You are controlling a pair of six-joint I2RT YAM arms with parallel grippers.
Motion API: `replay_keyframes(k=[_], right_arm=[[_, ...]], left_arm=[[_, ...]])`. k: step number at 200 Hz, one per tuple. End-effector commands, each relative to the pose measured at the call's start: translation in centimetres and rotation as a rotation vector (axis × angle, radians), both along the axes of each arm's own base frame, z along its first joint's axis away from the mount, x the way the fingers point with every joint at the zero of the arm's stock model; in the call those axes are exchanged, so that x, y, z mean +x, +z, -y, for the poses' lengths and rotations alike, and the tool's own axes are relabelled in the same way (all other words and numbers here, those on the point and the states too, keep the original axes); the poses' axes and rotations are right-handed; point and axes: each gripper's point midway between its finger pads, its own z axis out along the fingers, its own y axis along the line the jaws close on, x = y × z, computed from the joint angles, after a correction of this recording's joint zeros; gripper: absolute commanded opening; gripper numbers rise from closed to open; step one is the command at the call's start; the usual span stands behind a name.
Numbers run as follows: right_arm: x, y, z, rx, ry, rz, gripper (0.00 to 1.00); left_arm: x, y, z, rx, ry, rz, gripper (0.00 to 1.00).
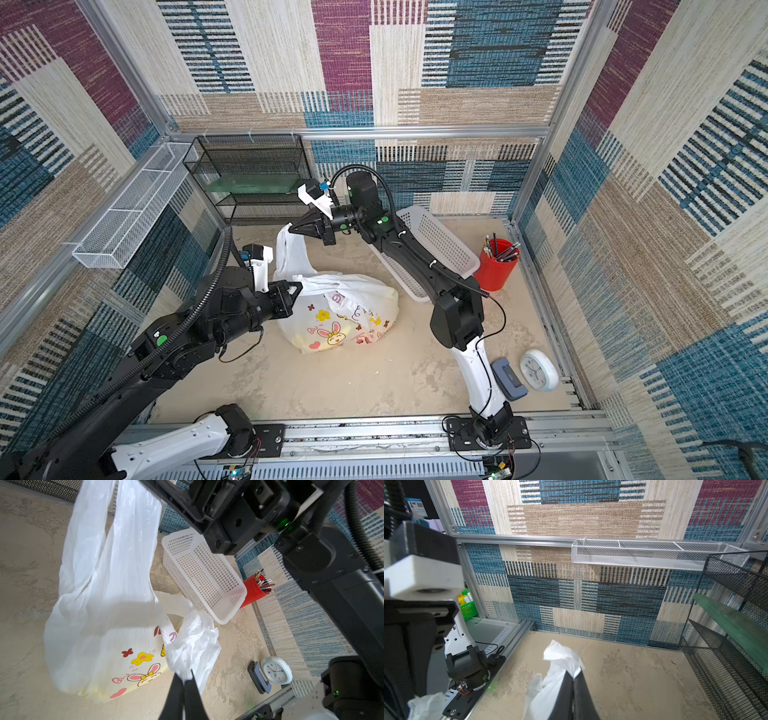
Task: Place the banana into a plastic bag & tie a knot
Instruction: Cross the plastic bag at the center of the board.
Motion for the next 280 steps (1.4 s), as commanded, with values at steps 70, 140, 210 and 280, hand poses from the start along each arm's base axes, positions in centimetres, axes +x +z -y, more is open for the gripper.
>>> replay_keyframes(k=[70, 140, 210, 280], right_arm=[[-4.5, -1.9, 6.1, -0.127, -0.126, -0.13, 0.0], [-8.7, -3.7, 8.5, -0.157, -0.219, -0.173, 0.0], [-12.9, -4.7, 8.2, -0.196, -0.255, -0.145, 0.0], [-17.3, -6.8, 7.3, -0.203, -0.293, -0.148, 0.0]], left_arm=[[1.5, 0.8, -1.7, -0.018, 0.148, 0.037, 0.0], [2.1, 0.4, -1.4, -0.072, 0.193, 0.004, 0.0], [2.1, 0.0, -1.5, -0.125, 0.234, -0.031, 0.0], [2.5, -0.4, -1.3, -0.182, 0.271, -0.075, 0.0]])
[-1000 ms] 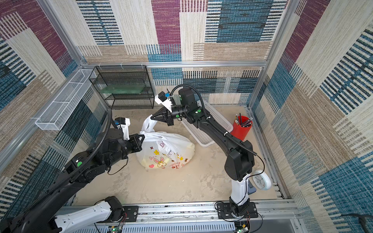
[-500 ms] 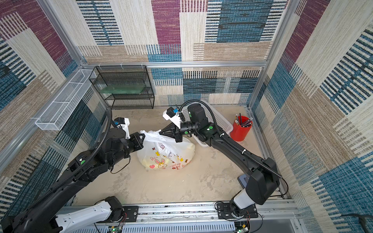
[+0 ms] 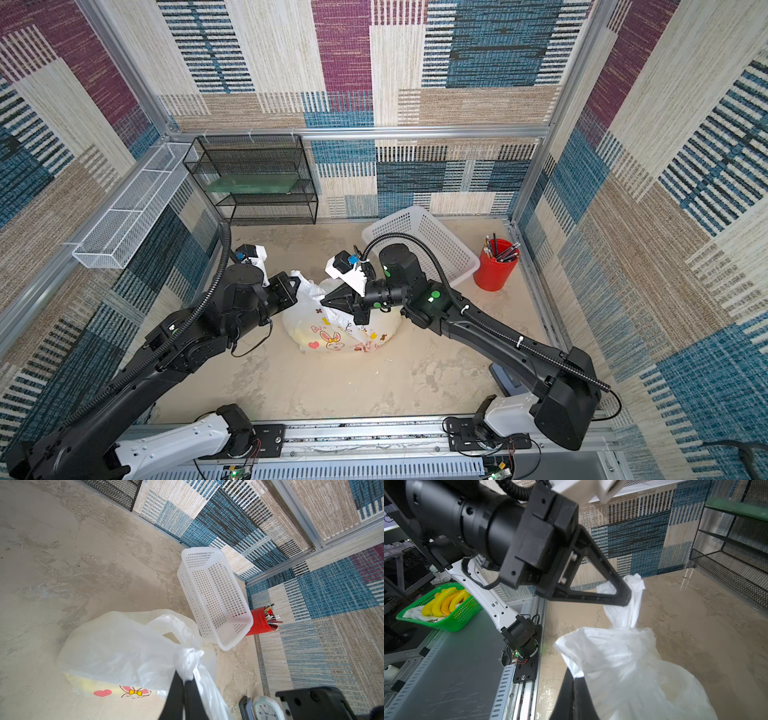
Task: Place the banana into a plastic bag & tie a knot
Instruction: Cross the plastic bag at the center of the board.
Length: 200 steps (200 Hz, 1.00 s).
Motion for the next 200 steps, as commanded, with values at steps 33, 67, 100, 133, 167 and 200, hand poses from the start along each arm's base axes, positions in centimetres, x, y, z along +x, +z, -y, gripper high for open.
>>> replay_keyframes(k=[33, 67, 100, 133, 167, 200], right_arm=[[-1.4, -3.7, -1.4, -0.043, -0.051, 0.004, 0.0], [-0.2, -5.5, -1.8, -0.054, -0.123, 0.017, 0.0], [0.7, -7.8, -2.7, -0.089, -0.172, 0.007, 0.0], [2.9, -9.3, -2.6, -0.107, -0.287, 0.021, 0.0], [3.9, -9.7, -2.2, -0.107, -0.343, 0.062, 0.0], [3.7, -10.2, -2.3, -0.106, -0.343, 0.071, 0.0]], left_arm=[[0.8, 0.7, 0.7, -0.094, 0.031, -0.032, 0.0], [0.8, 0.5, 1.2, -0.131, 0.024, -0.056, 0.0], [0.7, 0.7, 1.5, -0.152, 0.011, -0.062, 0.0], [0.2, 0.7, 1.3, -0.167, 0.01, -0.077, 0.0], [-1.5, 0.1, 0.2, -0.182, 0.038, -0.164, 0.0], [-4.1, -0.6, -0.9, -0.229, 0.077, -0.309, 0.0]])
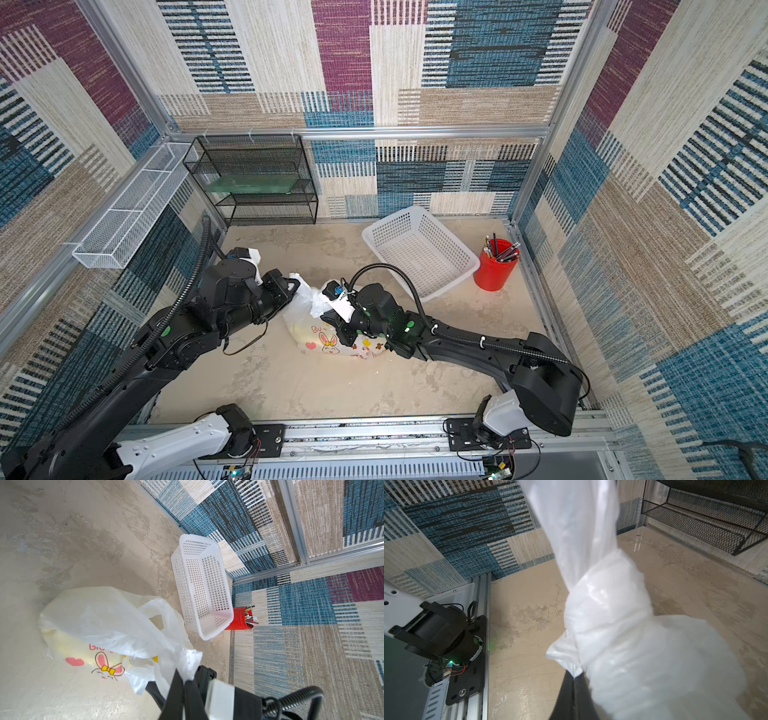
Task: Place the banana into a plastic bag & tie a knot
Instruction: Cross the plastic bag at the center of the board.
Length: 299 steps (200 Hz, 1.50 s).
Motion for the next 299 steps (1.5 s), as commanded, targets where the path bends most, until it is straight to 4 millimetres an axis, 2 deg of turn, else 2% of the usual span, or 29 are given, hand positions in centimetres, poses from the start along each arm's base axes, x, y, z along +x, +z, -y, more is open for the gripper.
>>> replay_keyframes(k=[1, 20, 35, 55, 84, 118, 165, 166, 167, 168, 169, 171, 184, 204, 211, 230, 251, 275, 299], right_arm=[[0.6, 0.8, -0.1, 0.032, -0.031, 0.048, 0.0], [0.5, 0.6, 0.0, 0.032, -0.038, 0.051, 0.0], [0.4, 0.6, 0.0, 0.036, -0.04, 0.048, 0.0], [0.1, 1.2, 0.0, 0.058, -0.038, 0.056, 0.0], [-0.3, 2.7, -0.3, 0.089, -0.028, 0.071, 0.0], [-1.3, 3.6, -0.7, 0.108, -0.005, 0.061, 0.0], [-1.5, 3.1, -0.4, 0.109, -0.018, 0.045, 0.0], [-1.5, 3.1, -0.4, 0.11, -0.018, 0.046, 0.0], [-1.5, 3.1, -0.4, 0.111, -0.018, 0.046, 0.0], [-1.5, 3.0, -0.4, 0.11, -0.019, 0.046, 0.0], [-1.5, 3.1, -0.4, 0.111, -0.019, 0.046, 0.0], [-1.5, 3.1, -0.3, 0.112, -0.019, 0.047, 0.0], [-1.5, 3.1, -0.3, 0.11, -0.023, 0.046, 0.0], [-1.4, 3.0, -0.2, 0.116, -0.028, 0.04, 0.0], [-1.3, 3.0, -0.1, 0.12, -0.03, 0.038, 0.0], [-1.0, 2.9, 0.0, 0.119, -0.036, 0.036, 0.0], [-1.0, 2.8, 0.1, 0.119, -0.034, 0.032, 0.0], [-1.0, 2.6, 0.2, 0.12, -0.034, 0.026, 0.0], [-1.3, 2.4, 0.2, 0.129, -0.023, 0.016, 0.0]], left_arm=[[-2.5, -1.5, -1.2, -0.032, 0.04, -0.158, 0.0], [-4.4, -1.5, -3.0, -0.041, 0.101, -0.248, 0.0], [-4.9, -0.7, -3.3, -0.077, 0.113, -0.244, 0.0], [-4.4, -0.7, -1.8, -0.119, 0.077, -0.265, 0.0], [-4.1, -3.8, 0.3, -0.1, 0.028, -0.383, 0.0], [-1.7, -5.3, 1.1, -0.16, 0.081, -0.344, 0.0], [-1.0, -5.0, 2.4, -0.143, 0.026, -0.346, 0.0], [-1.0, -4.9, 2.4, -0.143, 0.025, -0.344, 0.11], [-1.0, -4.9, 2.4, -0.142, 0.025, -0.343, 0.3], [-0.9, -4.8, 2.4, -0.141, 0.026, -0.341, 0.43], [-0.9, -4.8, 2.4, -0.141, 0.025, -0.339, 0.49], [-0.9, -4.7, 2.4, -0.141, 0.025, -0.336, 0.54], [-0.6, -4.3, 2.7, -0.145, 0.006, -0.312, 0.64], [-0.8, -4.4, 2.9, -0.141, -0.014, -0.32, 0.65], [-0.9, -4.5, 2.9, -0.139, -0.017, -0.327, 0.7], [-1.1, -4.5, 2.9, -0.145, -0.02, -0.329, 0.98], [-1.5, -4.4, 2.7, -0.144, -0.016, -0.346, 1.0], [-2.3, -5.3, 2.9, -0.184, 0.003, -0.424, 0.94], [-1.3, -5.8, 3.3, -0.197, 0.024, -0.409, 0.87]])
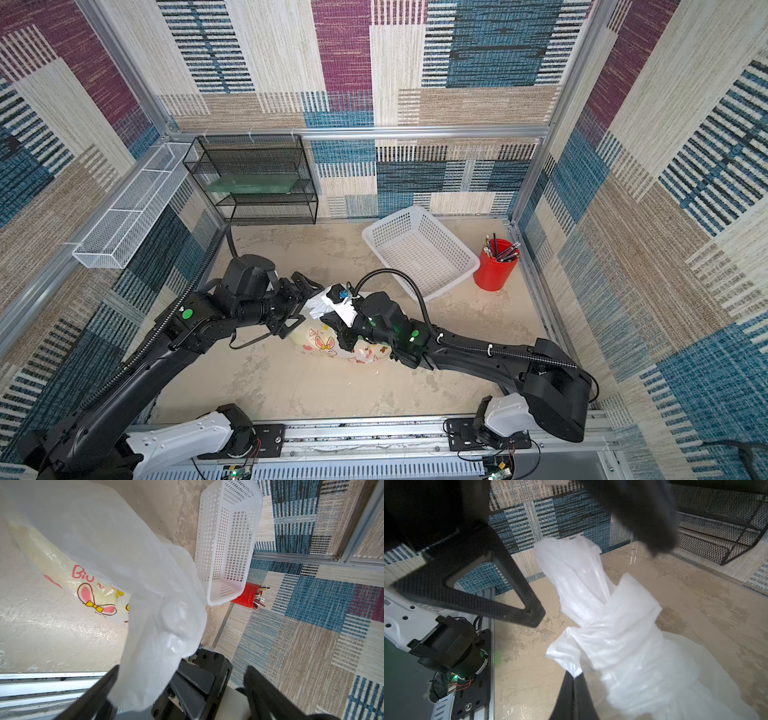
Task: Place the banana into a plastic bag & tie a knot
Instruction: Cross the plastic bag at the center of the board.
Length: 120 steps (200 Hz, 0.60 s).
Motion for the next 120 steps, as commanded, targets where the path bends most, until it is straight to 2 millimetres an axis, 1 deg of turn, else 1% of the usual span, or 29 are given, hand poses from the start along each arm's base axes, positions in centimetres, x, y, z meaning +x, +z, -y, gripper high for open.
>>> replay_keyframes(k=[1, 29, 44, 53, 86, 107, 120], right_arm=[[-0.2, 0.7, -0.1, 0.042, 0.007, 0.0, 0.0], [-0.6, 0.0, -0.1, 0.045, 0.014, -0.003, 0.0], [-0.5, -0.4, -0.2, 0.05, 0.012, 0.003, 0.0], [-0.4, -0.7, -0.2, 0.053, 0.008, 0.011, 0.0], [0.5, -0.7, -0.4, 0.063, -0.012, 0.05, 0.0], [0.8, -0.8, -0.3, 0.07, -0.03, 0.068, 0.0], [0.8, -0.7, -0.2, 0.078, -0.031, 0.079, 0.0]], left_arm=[[0.5, -0.4, 0.4, -0.027, 0.029, -0.019, 0.87], [2.2, -0.5, 1.2, -0.022, 0.045, -0.028, 0.85], [2.6, -0.1, 1.3, -0.027, 0.063, -0.029, 0.84], [2.7, 0.1, 1.3, -0.032, 0.075, -0.037, 0.82], [1.5, 0.0, 1.3, -0.082, 0.117, -0.13, 0.72], [0.5, -0.4, 1.2, -0.094, 0.14, -0.213, 0.7], [0.2, -0.3, 1.1, -0.09, 0.151, -0.234, 0.7]])
